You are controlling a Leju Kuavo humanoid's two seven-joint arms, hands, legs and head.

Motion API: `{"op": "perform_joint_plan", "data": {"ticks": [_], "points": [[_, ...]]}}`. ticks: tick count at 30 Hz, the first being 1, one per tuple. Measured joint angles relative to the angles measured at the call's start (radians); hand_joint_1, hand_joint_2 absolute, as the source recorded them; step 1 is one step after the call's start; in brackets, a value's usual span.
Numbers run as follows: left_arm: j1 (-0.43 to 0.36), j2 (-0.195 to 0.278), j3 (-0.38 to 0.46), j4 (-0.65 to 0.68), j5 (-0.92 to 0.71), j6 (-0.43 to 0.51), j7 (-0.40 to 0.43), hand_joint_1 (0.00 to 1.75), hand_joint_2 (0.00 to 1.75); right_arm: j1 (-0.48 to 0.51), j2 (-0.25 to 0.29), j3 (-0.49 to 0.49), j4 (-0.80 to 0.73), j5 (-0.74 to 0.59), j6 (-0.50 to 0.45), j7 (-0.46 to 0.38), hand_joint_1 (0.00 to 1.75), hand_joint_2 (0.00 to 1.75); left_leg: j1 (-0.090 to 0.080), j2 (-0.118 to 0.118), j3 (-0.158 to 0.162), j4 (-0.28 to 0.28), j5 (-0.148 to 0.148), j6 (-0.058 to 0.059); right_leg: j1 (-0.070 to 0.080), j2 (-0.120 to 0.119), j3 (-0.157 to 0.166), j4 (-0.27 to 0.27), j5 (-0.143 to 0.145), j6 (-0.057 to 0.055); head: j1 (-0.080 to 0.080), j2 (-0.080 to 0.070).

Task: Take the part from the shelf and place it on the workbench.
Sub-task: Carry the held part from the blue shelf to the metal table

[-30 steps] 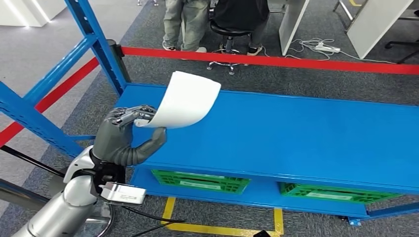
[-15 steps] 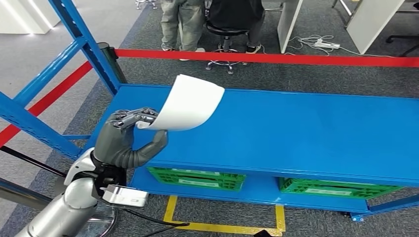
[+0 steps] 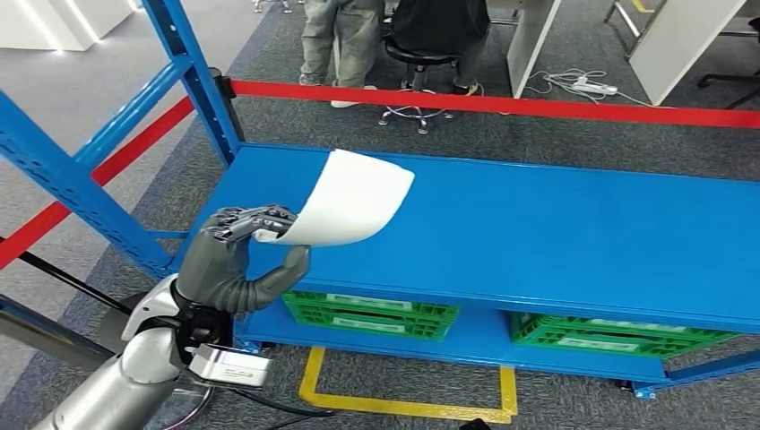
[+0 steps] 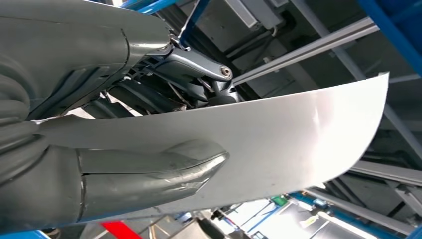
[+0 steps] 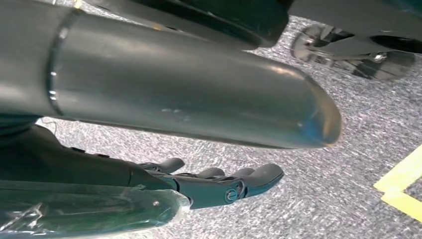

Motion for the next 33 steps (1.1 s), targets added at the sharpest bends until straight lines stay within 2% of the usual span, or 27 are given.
{"op": "perform_joint_plan", "data": {"ticks": [1, 2, 3, 4, 6, 7, 8, 11, 12, 13, 14, 16, 17, 18, 19, 21, 22, 23, 24, 26, 28, 29, 31, 32, 33], "points": [[0.002, 0.000, -0.002, 0.000, -0.002, 0.001, 0.000, 1.75, 1.75, 0.001, 0.000, 0.000, 0.000, 0.000, 0.000, 0.000, 0.00, 0.00, -0.001, 0.000, -0.006, 0.000, 0.004, 0.003, 0.000, 0.000, -0.026, 0.066, -0.032, 0.002, 0.001, 0.000], [0.005, 0.000, -0.004, 0.000, -0.004, 0.001, 0.000, 1.75, 1.75, 0.001, 0.000, 0.000, 0.000, 0.000, 0.000, 0.000, 0.00, 0.00, -0.003, 0.001, -0.011, 0.001, 0.008, 0.004, 0.000, 0.000, -0.042, 0.111, -0.048, 0.003, 0.000, 0.000], [0.007, 0.000, -0.006, 0.000, -0.006, 0.002, 0.000, 1.75, 1.75, 0.002, 0.000, 0.000, 0.000, 0.000, 0.000, 0.000, 0.00, 0.00, -0.005, 0.001, -0.016, 0.001, 0.011, 0.004, 0.000, 0.000, -0.039, 0.119, -0.046, 0.002, 0.000, 0.000], [0.009, 0.000, -0.007, 0.000, -0.006, 0.002, 0.000, 1.75, 1.75, 0.002, 0.000, 0.000, 0.000, 0.000, 0.000, 0.000, 0.00, 0.00, -0.006, 0.000, -0.020, 0.001, 0.015, 0.003, 0.000, 0.000, -0.016, 0.087, -0.027, 0.000, 0.000, 0.000], [0.010, 0.000, -0.008, 0.000, -0.008, 0.004, 0.000, 1.75, 1.75, 0.000, 0.000, 0.000, 0.000, 0.000, -0.001, -0.001, 0.00, 0.00, -0.009, 0.000, -0.026, 0.003, 0.021, -0.003, 0.001, 0.000, 0.068, -0.051, 0.023, -0.007, 0.000, 0.000], [0.010, 0.000, -0.008, 0.000, -0.009, 0.004, -0.001, 1.75, 1.75, -0.001, 0.000, 0.000, 0.000, 0.000, -0.001, -0.001, 0.00, 0.00, -0.011, 0.000, -0.028, 0.004, 0.023, -0.006, 0.002, 0.001, 0.104, -0.111, 0.039, -0.012, 0.000, 0.000], [0.010, 0.000, -0.008, 0.000, -0.010, 0.004, -0.001, 1.75, 1.75, -0.003, 0.000, 0.000, 0.000, 0.000, -0.001, -0.001, 0.00, 0.00, -0.013, 0.000, -0.031, 0.005, 0.026, -0.011, 0.003, 0.002, 0.125, -0.149, 0.046, -0.016, -0.001, 0.000], [0.011, 0.000, -0.010, 0.000, -0.012, 0.006, -0.002, 1.75, 1.75, 0.001, 0.000, 0.000, 0.000, 0.000, -0.002, -0.002, 0.00, 0.00, -0.011, 0.000, -0.038, 0.007, 0.035, -0.028, 0.006, 0.002, 0.129, -0.165, 0.056, -0.032, -0.001, 0.000], [0.013, 0.000, -0.011, 0.000, -0.012, 0.008, -0.003, 1.75, 1.75, 0.003, 0.000, 0.000, 0.000, 0.000, -0.003, -0.002, 0.00, 0.00, -0.010, 0.000, -0.042, 0.014, 0.026, -0.034, 0.005, 0.001, 0.127, -0.167, 0.062, -0.038, -0.002, 0.000], [0.015, 0.001, -0.011, 0.000, -0.012, 0.011, -0.004, 1.75, 1.75, 0.003, 0.000, 0.000, 0.000, 0.000, -0.004, -0.002, 0.00, 0.00, -0.009, 0.000, -0.051, 0.036, 0.004, -0.039, 0.003, 0.000, 0.124, -0.169, 0.068, -0.045, -0.003, 0.000], [0.017, 0.001, -0.012, 0.000, -0.013, 0.014, -0.006, 1.75, 1.75, 0.003, 0.000, 0.000, 0.000, 0.000, -0.006, -0.002, 0.00, 0.00, -0.007, 0.000, -0.066, 0.076, -0.030, -0.044, 0.002, -0.002, 0.119, -0.171, 0.074, -0.050, -0.004, 0.000], [0.025, 0.002, -0.014, 0.000, -0.014, 0.019, -0.008, 1.75, 1.75, 0.003, 0.000, 0.000, 0.000, 0.000, -0.007, -0.003, 0.00, 0.00, -0.006, 0.000, -0.109, 0.198, -0.106, -0.051, 0.003, -0.002, 0.107, -0.170, 0.082, -0.055, -0.007, 0.000], [0.030, 0.002, -0.015, 0.000, -0.015, 0.021, -0.010, 1.75, 1.75, 0.003, 0.000, 0.000, 0.000, 0.000, -0.007, -0.003, 0.00, 0.00, -0.005, 0.000, -0.124, 0.249, -0.129, -0.052, 0.004, -0.002, 0.100, -0.170, 0.086, -0.055, -0.007, 0.000], [0.034, 0.003, -0.017, 0.000, -0.015, 0.024, -0.011, 1.75, 1.75, 0.004, 0.000, 0.000, 0.000, 0.000, -0.008, -0.003, 0.00, 0.00, -0.005, 0.000, -0.125, 0.271, -0.134, -0.052, 0.004, -0.002, 0.094, -0.169, 0.090, -0.054, -0.007, 0.000], [0.037, 0.003, -0.018, 0.000, -0.016, 0.026, -0.012, 1.75, 1.75, 0.005, 0.000, 0.000, 0.000, 0.000, -0.008, -0.004, 0.00, 0.00, -0.005, 0.000, -0.107, 0.254, -0.120, -0.051, 0.005, -0.002, 0.089, -0.168, 0.094, -0.053, -0.007, 0.000], [0.038, 0.003, -0.021, 0.000, -0.018, 0.030, -0.014, 1.75, 1.75, 0.005, 0.000, 0.000, 0.000, 0.000, -0.008, -0.005, 0.00, 0.00, -0.006, 0.000, -0.027, 0.133, -0.067, -0.043, 0.006, -0.002, 0.082, -0.165, 0.099, -0.049, -0.007, 0.000], [0.038, 0.002, -0.023, 0.000, -0.018, 0.030, -0.014, 1.75, 1.75, 0.005, 0.001, 0.000, 0.000, 0.000, -0.008, -0.006, 0.00, 0.00, -0.007, 0.000, 0.011, 0.069, -0.049, -0.038, 0.007, -0.001, 0.079, -0.163, 0.101, -0.047, -0.007, 0.000], [0.038, 0.002, -0.024, -0.001, -0.018, 0.031, -0.015, 1.75, 1.75, 0.004, 0.001, 0.000, 0.000, 0.000, -0.009, -0.007, 0.00, 0.00, -0.008, 0.000, 0.035, 0.025, -0.041, -0.033, 0.009, -0.002, 0.076, -0.161, 0.104, -0.042, -0.007, 0.000], [0.038, 0.002, -0.025, -0.001, -0.018, 0.031, -0.015, 1.75, 1.75, 0.003, 0.001, 0.000, 0.000, 0.000, -0.009, -0.007, 0.00, 0.00, -0.010, 0.000, 0.044, 0.002, -0.041, -0.028, 0.010, -0.002, 0.072, -0.160, 0.107, -0.037, -0.006, 0.000], [0.040, 0.001, -0.026, -0.001, -0.020, 0.033, -0.015, 1.75, 1.75, 0.002, 0.001, 0.000, 0.000, 0.000, -0.009, -0.008, 0.00, 0.00, -0.012, -0.001, 0.040, -0.006, -0.036, -0.018, 0.009, -0.003, 0.064, -0.160, 0.115, -0.024, -0.006, 0.000], [0.040, 0.000, -0.028, -0.001, -0.023, 0.035, -0.015, 1.75, 1.75, 0.003, 0.001, 0.000, 0.000, -0.001, -0.011, -0.013, 0.00, 0.00, -0.009, 0.000, 0.035, -0.011, -0.024, -0.005, 0.006, -0.002, 0.050, -0.140, 0.097, -0.013, -0.004, 0.000], [0.040, 0.000, -0.029, -0.001, -0.024, 0.037, -0.015, 1.75, 1.75, 0.002, 0.001, 0.000, 0.000, -0.002, -0.013, -0.017, 0.00, 0.00, -0.008, 0.001, 0.031, -0.014, -0.018, 0.001, 0.005, -0.001, 0.033, -0.103, 0.068, -0.009, -0.002, 0.000], [0.040, 0.000, -0.030, -0.001, -0.025, 0.041, -0.015, 1.75, 1.75, 0.003, 0.001, 0.000, 0.000, -0.005, -0.017, -0.025, 0.00, 0.00, -0.009, 0.003, 0.018, -0.014, -0.008, 0.008, 0.003, -0.001, -0.017, 0.022, -0.009, -0.002, 0.001, 0.000], [0.040, 0.000, -0.031, -0.001, -0.026, 0.042, -0.015, 1.75, 1.75, 0.003, 0.001, -0.001, 0.000, -0.007, -0.020, -0.029, 0.00, 0.00, -0.010, 0.003, 0.011, -0.014, -0.003, 0.009, 0.001, -0.001, -0.038, 0.083, -0.038, 0.000, 0.002, 0.000], [0.041, 0.000, -0.031, -0.001, -0.026, 0.043, -0.015, 1.75, 1.75, 0.003, 0.001, -0.002, 0.000, -0.009, -0.021, -0.032, 0.00, 0.00, -0.011, 0.003, 0.004, -0.013, 0.002, 0.009, 0.001, -0.001, -0.047, 0.117, -0.050, 0.002, 0.001, 0.000]]}}
